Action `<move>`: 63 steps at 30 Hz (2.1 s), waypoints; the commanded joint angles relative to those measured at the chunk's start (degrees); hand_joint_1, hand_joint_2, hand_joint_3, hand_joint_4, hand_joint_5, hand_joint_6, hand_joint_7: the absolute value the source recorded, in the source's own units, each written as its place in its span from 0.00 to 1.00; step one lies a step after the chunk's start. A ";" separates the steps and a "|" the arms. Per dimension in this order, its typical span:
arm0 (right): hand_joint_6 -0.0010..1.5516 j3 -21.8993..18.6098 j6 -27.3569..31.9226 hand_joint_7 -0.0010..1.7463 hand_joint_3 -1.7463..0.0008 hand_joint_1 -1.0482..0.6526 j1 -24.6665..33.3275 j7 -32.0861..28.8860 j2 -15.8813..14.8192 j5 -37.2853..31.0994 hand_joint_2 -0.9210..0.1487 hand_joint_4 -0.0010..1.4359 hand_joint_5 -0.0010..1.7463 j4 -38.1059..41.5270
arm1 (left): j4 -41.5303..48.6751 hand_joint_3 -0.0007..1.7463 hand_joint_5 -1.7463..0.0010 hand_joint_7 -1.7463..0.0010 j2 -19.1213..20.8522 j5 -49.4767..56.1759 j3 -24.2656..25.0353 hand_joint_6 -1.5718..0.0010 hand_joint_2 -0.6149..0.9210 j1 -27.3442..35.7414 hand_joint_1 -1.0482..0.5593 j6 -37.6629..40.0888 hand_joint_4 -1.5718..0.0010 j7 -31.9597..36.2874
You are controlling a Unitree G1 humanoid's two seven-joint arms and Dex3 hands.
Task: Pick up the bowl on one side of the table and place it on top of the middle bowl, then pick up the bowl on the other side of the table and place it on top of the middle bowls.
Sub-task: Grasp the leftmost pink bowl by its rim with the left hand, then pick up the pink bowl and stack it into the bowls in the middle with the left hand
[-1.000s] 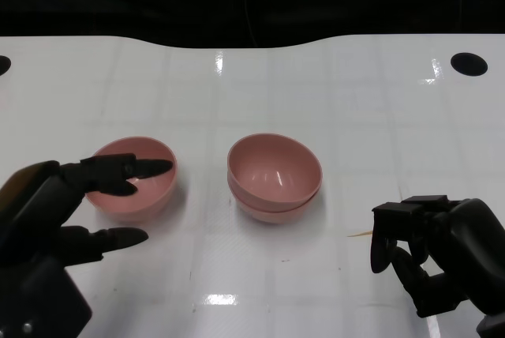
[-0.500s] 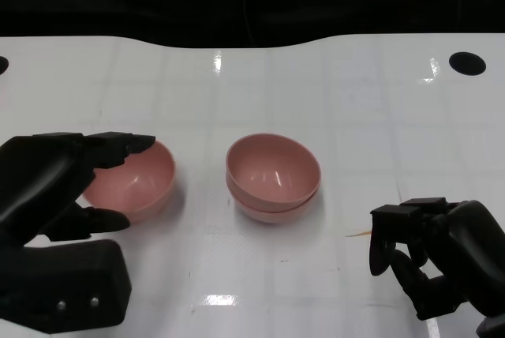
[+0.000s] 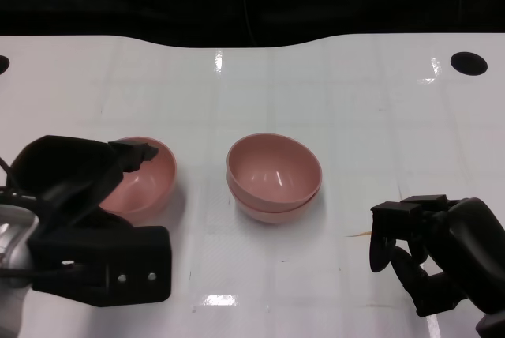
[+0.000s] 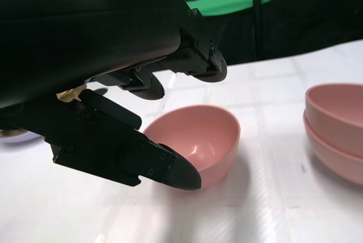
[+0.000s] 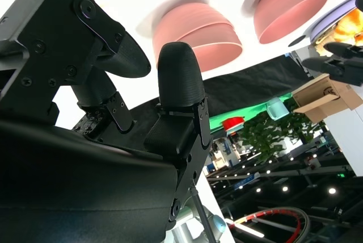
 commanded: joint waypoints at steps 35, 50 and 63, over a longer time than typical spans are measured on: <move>0.54 -0.02 -0.74 0.86 0.08 0.58 0.51 1.33 -0.70 0.62 0.71 0.67 1.00 0.00 | 38.50 0.12 0.47 0.96 -2.25 5.26 -16.78 0.38 1.00 -16.47 0.43 -7.11 0.52 14.83; 0.54 0.13 -0.52 0.87 0.08 0.58 0.19 1.25 -0.48 0.32 0.72 0.67 1.00 0.22 | 38.16 0.47 0.00 0.04 -0.26 0.61 -12.93 0.58 0.84 -16.04 0.52 -10.76 0.43 26.78; 0.54 0.49 -0.55 0.87 0.09 0.57 -0.07 0.70 -0.43 -0.47 0.72 0.67 1.00 1.01 | 22.10 0.16 0.00 0.34 3.07 -1.92 -8.63 0.52 0.99 -13.42 0.49 -7.60 0.49 18.41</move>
